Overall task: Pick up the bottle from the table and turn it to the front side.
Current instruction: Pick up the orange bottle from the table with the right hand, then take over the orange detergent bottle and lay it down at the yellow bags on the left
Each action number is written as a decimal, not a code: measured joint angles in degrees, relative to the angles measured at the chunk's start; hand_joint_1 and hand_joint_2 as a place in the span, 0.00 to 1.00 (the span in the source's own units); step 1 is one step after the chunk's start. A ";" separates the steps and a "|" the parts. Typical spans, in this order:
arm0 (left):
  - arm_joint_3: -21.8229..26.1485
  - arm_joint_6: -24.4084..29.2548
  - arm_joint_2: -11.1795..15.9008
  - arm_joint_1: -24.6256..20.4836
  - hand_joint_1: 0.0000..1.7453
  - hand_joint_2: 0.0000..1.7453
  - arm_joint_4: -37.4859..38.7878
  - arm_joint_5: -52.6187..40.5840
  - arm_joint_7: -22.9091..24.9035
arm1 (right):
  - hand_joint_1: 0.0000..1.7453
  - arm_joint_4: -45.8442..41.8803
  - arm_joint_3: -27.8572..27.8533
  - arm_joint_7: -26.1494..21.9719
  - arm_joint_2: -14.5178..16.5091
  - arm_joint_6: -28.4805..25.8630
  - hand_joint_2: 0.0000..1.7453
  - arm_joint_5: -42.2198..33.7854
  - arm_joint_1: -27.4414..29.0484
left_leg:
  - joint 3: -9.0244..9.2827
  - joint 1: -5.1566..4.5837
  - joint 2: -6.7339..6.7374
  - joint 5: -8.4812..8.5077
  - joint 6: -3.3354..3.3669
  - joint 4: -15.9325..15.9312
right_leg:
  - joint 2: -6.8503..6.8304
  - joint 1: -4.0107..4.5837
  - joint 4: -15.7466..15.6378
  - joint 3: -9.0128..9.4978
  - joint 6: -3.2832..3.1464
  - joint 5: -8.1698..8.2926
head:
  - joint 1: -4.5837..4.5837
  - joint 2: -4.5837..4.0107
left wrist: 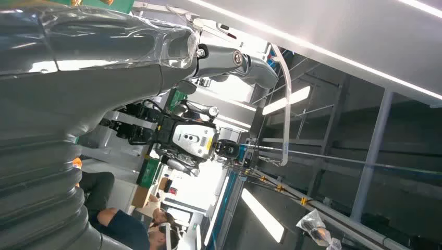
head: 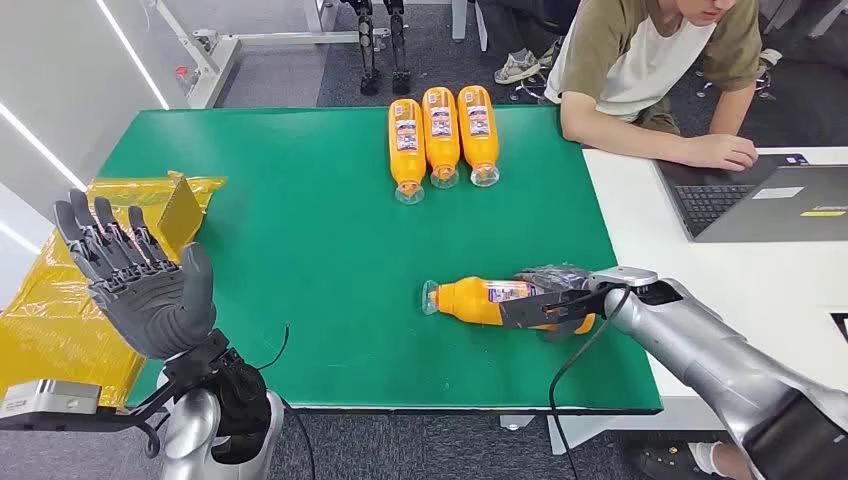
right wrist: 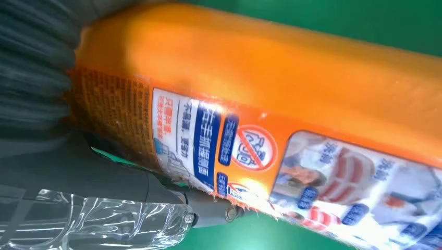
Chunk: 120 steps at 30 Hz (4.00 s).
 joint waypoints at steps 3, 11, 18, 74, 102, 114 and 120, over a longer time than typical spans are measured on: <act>0.00 -0.01 0.00 0.06 0.00 1.00 0.00 0.00 0.00 | 0.25 0.31 0.37 0.34 -0.34 -4.79 1.00 0.85 0.92 | 0.01 0.00 0.01 -0.01 0.01 0.00 | 0.01 0.00 -0.01 0.02 0.01 -0.01 | 0.00 -0.01; -0.01 -0.27 0.00 0.14 0.00 1.00 0.00 0.12 0.00 | 1.00 2.38 0.52 0.00 -0.48 -23.51 1.00 1.32 5.71 | 0.44 0.01 0.08 -0.17 0.24 -0.01 | 0.03 0.03 -0.13 0.50 0.10 -0.06 | 0.00 0.00; -0.01 -0.59 0.00 0.13 0.00 1.00 0.02 0.17 0.00 | 1.00 2.87 -2.32 -1.27 1.39 -37.48 1.00 0.44 9.71 | 0.70 -0.01 0.08 -0.18 0.35 0.01 | 0.04 0.04 -0.17 0.83 0.25 -0.01 | 0.00 0.00; -4.21 -17.56 -2.82 -11.42 1.00 1.00 40.85 -4.31 1.00 | 1.00 -3.96 -21.38 -15.81 28.64 -49.54 1.00 18.79 25.38 | 0.04 -0.02 0.23 -0.13 0.33 0.02 | 0.22 0.02 -0.14 0.06 0.25 -0.02 | 0.01 0.00; -4.65 11.84 -2.31 -10.27 1.00 1.00 30.88 -16.06 -0.08 | 0.00 -10.38 -26.21 -22.83 32.04 -63.68 1.00 13.48 32.65 | -0.06 0.01 0.16 -0.13 0.33 0.00 | 0.16 0.03 -0.11 0.00 0.25 -0.05 | -0.01 0.00; 15.50 16.56 -1.61 -8.59 1.00 1.00 16.73 -72.86 5.72 | 0.00 -26.40 -32.36 -27.97 35.59 -63.70 1.00 4.66 44.50 | -0.03 0.00 0.23 -0.16 0.25 -0.04 | 0.21 0.03 -0.12 0.02 0.24 -0.09 | 0.02 0.00; 20.54 16.56 4.29 -12.43 1.00 1.00 18.57 -86.71 21.64 | 0.00 -34.86 -34.75 -31.09 35.55 -63.69 1.00 -4.12 48.00 | 0.01 0.01 0.25 -0.10 0.20 -0.04 | 0.21 0.03 -0.10 0.03 0.20 -0.05 | 0.03 -0.01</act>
